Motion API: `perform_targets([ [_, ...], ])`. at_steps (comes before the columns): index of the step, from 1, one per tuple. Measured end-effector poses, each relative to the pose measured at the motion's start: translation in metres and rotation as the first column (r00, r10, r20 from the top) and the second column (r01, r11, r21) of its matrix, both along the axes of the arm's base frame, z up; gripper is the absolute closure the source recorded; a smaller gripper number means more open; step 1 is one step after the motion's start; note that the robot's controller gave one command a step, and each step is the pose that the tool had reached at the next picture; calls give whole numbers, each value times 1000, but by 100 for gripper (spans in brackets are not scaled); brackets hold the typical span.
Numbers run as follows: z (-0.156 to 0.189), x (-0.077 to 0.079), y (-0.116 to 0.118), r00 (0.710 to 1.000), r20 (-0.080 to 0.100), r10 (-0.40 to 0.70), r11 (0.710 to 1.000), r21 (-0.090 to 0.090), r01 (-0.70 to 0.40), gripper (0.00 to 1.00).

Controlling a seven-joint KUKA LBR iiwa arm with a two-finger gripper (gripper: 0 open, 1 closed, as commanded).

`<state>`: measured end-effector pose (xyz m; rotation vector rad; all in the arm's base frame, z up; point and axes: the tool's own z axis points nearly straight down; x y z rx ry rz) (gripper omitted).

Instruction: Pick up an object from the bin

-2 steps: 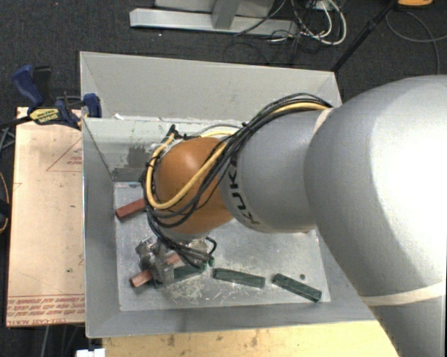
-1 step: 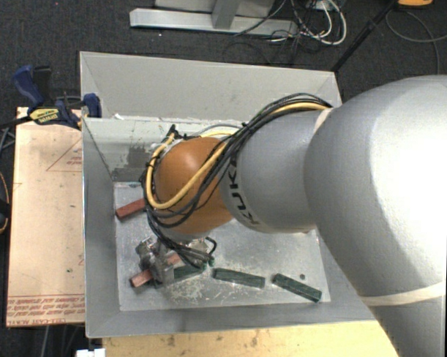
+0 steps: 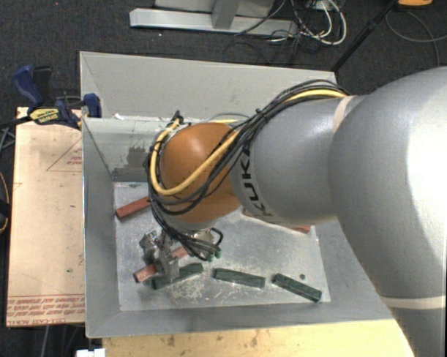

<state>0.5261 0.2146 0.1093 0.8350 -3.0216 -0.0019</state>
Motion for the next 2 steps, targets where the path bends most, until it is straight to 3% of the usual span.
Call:
perform_targets([
  [1, 48, 5, 3, 1000, 12, -7, 1000, 4, 7, 100],
  [2, 105, -10, 4, 997, 9, -72, 997, 3, 72, 100],
])
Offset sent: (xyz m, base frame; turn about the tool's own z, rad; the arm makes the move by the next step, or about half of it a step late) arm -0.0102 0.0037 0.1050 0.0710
